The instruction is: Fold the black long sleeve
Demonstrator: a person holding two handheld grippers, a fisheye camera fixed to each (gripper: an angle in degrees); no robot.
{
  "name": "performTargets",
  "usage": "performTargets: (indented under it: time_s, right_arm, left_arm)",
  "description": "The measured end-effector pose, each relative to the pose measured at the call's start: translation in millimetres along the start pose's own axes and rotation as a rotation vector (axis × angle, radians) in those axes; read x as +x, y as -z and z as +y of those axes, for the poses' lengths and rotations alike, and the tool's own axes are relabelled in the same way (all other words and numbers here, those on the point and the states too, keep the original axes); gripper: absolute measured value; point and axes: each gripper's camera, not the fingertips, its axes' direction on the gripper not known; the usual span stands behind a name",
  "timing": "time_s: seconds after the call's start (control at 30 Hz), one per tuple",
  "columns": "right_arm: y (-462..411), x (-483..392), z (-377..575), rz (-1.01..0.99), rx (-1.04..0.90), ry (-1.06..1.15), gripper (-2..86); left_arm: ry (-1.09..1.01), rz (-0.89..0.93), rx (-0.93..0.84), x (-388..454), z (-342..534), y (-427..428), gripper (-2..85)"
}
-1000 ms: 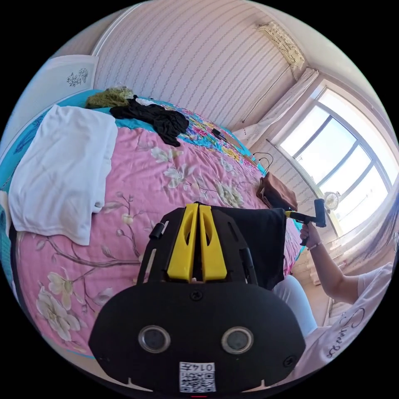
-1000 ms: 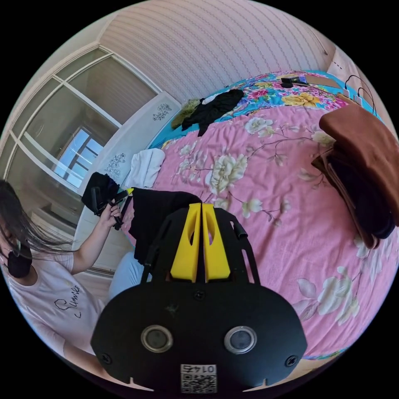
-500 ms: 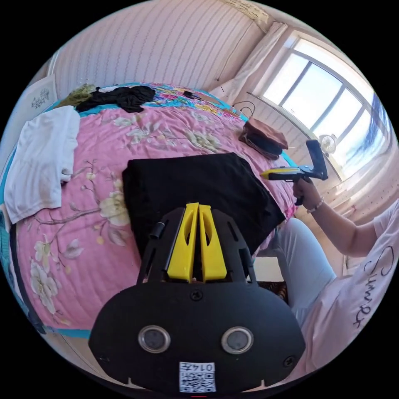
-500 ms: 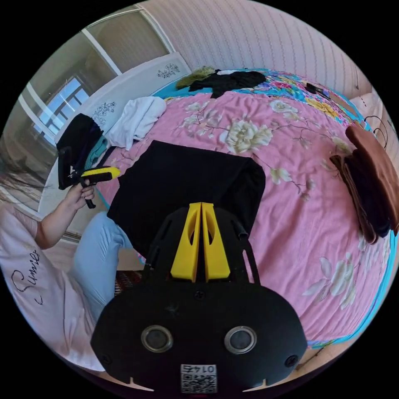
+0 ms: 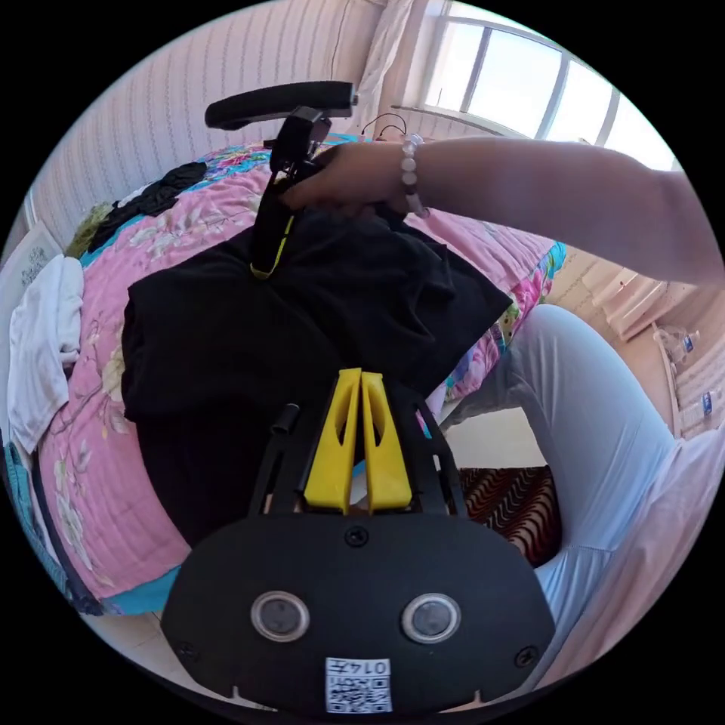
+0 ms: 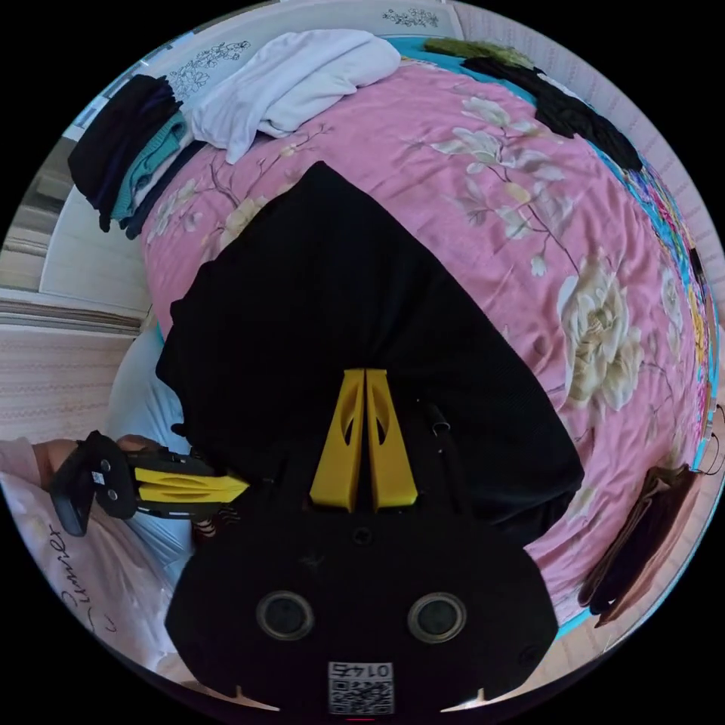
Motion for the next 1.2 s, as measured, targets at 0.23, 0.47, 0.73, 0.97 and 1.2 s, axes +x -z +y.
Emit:
performTargets:
  time_s: [0.23, 0.47, 0.73, 0.97, 1.2]
  right_arm:
    - [-9.9, 34.4, -18.8, 0.109, 0.079, -0.121, -0.5]
    - [47.8, 53.5, 162.2, -0.122, 0.474, -0.322, -0.1]
    - [0.2, 54.7, 360.1, -0.180, 0.385, -0.637, 8.9]
    - [-1.1, 69.7, 373.4, -0.440, 0.481, -0.562, 2.2]
    - [24.3, 70.8, 357.8, -0.628, 0.585, -0.367, 2.3]
  left_arm:
    - [-0.054, 0.010, -0.033, 23.7, 20.0, -33.5, -0.9]
    - [-0.117, -0.044, 0.133, 53.4, 19.2, 9.2, 2.4]
    - [-0.209, 0.115, 0.117, 106.3, -18.2, -30.3, 17.0]
    - [-0.243, 0.097, 0.060, 129.9, -51.0, -56.5, 22.8]
    - [-0.150, -0.076, 0.033, 136.7, -76.3, -61.9, 7.9]
